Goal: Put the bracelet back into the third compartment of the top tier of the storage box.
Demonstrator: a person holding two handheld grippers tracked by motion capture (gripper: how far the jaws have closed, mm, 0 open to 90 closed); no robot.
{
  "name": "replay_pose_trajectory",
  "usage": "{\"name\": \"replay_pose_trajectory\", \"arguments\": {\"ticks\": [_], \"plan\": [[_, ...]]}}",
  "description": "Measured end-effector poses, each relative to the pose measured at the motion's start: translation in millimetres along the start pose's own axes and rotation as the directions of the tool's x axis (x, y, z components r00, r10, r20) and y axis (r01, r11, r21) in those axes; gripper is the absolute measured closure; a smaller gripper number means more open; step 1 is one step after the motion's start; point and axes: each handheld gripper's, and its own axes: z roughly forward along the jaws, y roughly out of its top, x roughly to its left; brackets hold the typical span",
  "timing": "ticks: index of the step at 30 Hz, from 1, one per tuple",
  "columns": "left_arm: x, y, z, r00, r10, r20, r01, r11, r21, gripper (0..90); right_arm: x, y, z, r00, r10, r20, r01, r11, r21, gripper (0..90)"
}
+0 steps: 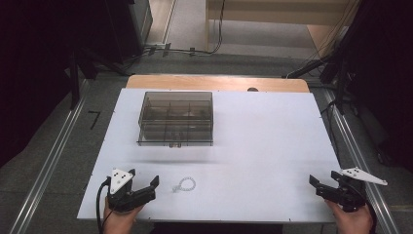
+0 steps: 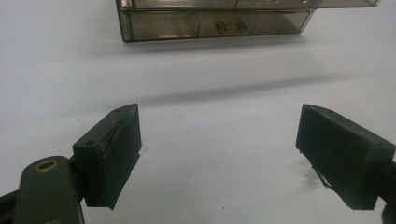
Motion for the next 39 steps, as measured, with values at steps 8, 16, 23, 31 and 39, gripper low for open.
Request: {"name": "replay_pose_trajectory", "arguments": {"ticks": [8,16,23,31,39], "plan": [[-7.3,0.0,-0.3,0.9998,0.012,0.014,-0.012,0.9999,0.007,14.5,0.0,0.0,0.1,1.0000,0.002,0.000,-0.002,1.000,0.001,14.4],[-12.4,-1.4,2.0,0.9994,0.028,0.021,-0.029,0.9993,0.023,14.5,0.1,-0.1,0.2,1.0000,0.003,0.000,-0.003,1.000,0.002,14.4],[-16.3,-2.9,4.2,0.9990,0.040,0.022,-0.041,0.9987,0.032,14.5,0.2,0.0,0.2,1.0000,0.002,0.001,-0.002,1.000,0.002,14.4],[-18.3,-4.2,6.3,0.9988,0.048,0.013,-0.049,0.9980,0.040,14.5,0.2,-0.1,1.0,1.0000,0.000,-0.004,0.000,1.000,0.009,14.5],[-22.4,-5.4,8.4,0.9981,0.059,0.018,-0.059,0.9971,0.048,14.6,0.0,-0.1,1.0,1.0000,0.000,-0.005,0.000,1.000,0.006,14.5]]}}
